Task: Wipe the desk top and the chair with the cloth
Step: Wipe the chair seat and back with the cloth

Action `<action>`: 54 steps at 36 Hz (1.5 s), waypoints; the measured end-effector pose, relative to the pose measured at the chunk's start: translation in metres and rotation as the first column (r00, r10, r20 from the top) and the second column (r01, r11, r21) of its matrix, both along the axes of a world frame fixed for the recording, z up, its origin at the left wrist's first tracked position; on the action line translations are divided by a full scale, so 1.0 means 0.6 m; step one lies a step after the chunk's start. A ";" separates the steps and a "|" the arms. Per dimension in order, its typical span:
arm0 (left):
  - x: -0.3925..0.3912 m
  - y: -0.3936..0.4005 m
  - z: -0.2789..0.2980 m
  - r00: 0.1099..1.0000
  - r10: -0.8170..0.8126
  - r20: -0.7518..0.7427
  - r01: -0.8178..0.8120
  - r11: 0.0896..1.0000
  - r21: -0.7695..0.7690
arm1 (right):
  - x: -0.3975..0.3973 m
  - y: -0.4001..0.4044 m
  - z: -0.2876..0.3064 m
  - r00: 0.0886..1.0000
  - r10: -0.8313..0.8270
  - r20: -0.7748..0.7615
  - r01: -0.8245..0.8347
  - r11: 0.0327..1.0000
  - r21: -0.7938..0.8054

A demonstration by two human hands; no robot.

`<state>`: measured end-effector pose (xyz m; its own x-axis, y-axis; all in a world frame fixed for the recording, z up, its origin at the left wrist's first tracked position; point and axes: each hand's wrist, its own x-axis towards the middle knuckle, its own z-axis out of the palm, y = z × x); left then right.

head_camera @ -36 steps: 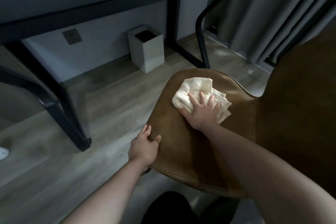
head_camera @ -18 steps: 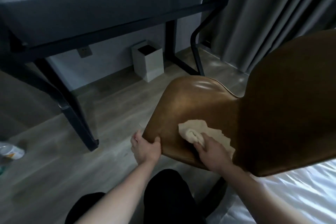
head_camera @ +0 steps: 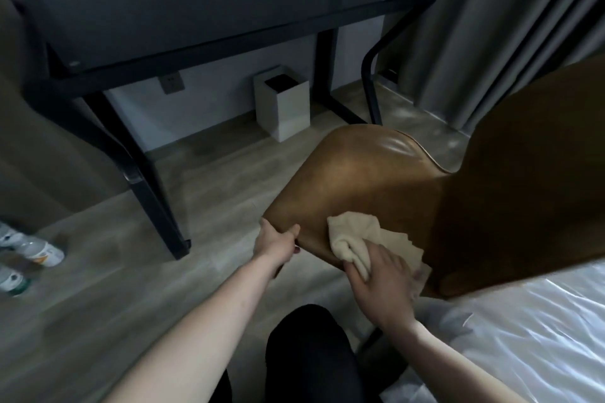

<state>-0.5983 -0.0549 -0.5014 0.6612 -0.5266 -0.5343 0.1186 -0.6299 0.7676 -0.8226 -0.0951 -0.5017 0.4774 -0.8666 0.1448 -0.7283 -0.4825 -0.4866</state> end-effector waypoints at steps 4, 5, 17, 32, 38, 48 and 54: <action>0.096 -0.073 -0.073 0.993 0.098 0.068 -0.097 0.995 -0.012 | 0.074 -0.027 -0.009 0.999 -0.012 0.030 0.013 1.000 -0.026; 0.120 -0.091 -0.089 0.988 0.115 0.099 -0.116 0.993 0.005 | 0.094 -0.032 -0.011 0.999 -0.012 0.036 0.014 0.999 -0.036; 0.162 -0.078 0.233 0.858 -0.088 0.506 0.214 0.957 -0.196 | 0.283 -0.099 -0.015 0.974 0.063 0.218 -0.082 0.993 0.081; -0.125 -0.026 0.475 0.148 -0.426 0.893 0.840 0.530 0.113 | 0.207 -0.010 0.112 0.826 0.468 0.314 -0.508 0.860 0.055; -0.134 -0.032 0.458 -0.055 -0.343 0.938 0.742 0.614 0.269 | 0.127 0.012 0.162 0.786 0.515 0.342 -0.594 0.784 0.183; -0.073 -0.012 0.492 0.075 -0.462 0.884 0.610 0.722 0.326 | -0.053 0.018 0.290 0.763 0.479 0.435 -0.568 0.817 0.098; -0.018 0.016 0.492 0.155 -0.437 0.886 0.496 0.810 0.313 | -0.101 0.016 0.363 0.679 0.266 0.684 -0.319 0.946 -0.051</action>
<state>-0.6089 -0.0453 -0.2064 0.2977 -0.9246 0.2378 -0.9499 -0.2619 0.1708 -0.8834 -0.0856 -0.2838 0.5046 -0.7199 0.4766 -0.0190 -0.5612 -0.8275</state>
